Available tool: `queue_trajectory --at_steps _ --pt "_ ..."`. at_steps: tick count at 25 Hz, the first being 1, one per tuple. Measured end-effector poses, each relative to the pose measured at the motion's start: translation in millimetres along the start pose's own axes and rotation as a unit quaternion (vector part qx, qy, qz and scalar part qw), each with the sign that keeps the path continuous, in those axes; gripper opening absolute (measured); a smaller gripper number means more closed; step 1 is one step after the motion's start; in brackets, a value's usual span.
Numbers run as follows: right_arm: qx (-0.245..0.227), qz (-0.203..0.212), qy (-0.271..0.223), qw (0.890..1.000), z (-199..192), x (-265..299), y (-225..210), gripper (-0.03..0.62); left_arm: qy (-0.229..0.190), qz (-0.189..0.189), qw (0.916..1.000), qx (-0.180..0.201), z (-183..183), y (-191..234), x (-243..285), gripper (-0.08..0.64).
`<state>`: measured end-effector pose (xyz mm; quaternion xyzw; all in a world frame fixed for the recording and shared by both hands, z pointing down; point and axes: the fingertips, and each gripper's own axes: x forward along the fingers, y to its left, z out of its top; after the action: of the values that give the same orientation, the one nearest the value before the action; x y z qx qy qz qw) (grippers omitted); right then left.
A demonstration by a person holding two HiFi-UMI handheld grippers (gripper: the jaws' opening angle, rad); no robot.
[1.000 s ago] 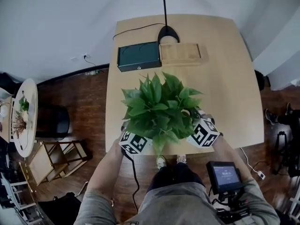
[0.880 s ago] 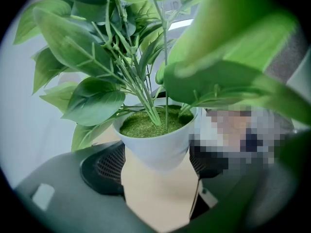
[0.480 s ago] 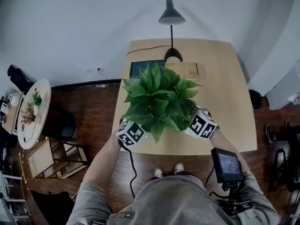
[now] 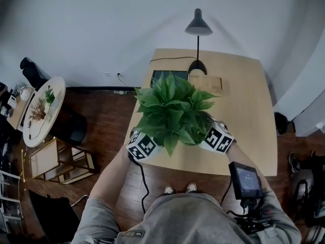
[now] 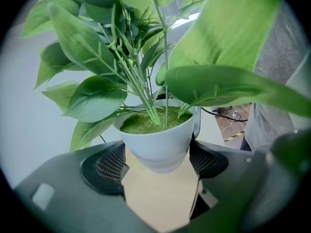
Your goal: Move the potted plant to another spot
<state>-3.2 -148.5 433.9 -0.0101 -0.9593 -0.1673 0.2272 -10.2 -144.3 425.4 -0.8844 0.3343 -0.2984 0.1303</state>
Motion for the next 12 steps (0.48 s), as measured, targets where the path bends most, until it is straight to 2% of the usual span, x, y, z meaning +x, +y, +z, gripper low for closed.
queue_trajectory --at_steps 5,12 --pt "-0.003 0.033 -0.015 0.999 9.7 16.0 4.6 0.417 0.014 0.022 0.9996 -0.015 -12.3 3.9 -10.9 0.408" --pt "-0.014 0.046 -0.018 0.999 12.0 57.3 -3.0 0.417 0.022 0.036 0.9988 -0.026 -43.7 22.9 -28.2 0.408"
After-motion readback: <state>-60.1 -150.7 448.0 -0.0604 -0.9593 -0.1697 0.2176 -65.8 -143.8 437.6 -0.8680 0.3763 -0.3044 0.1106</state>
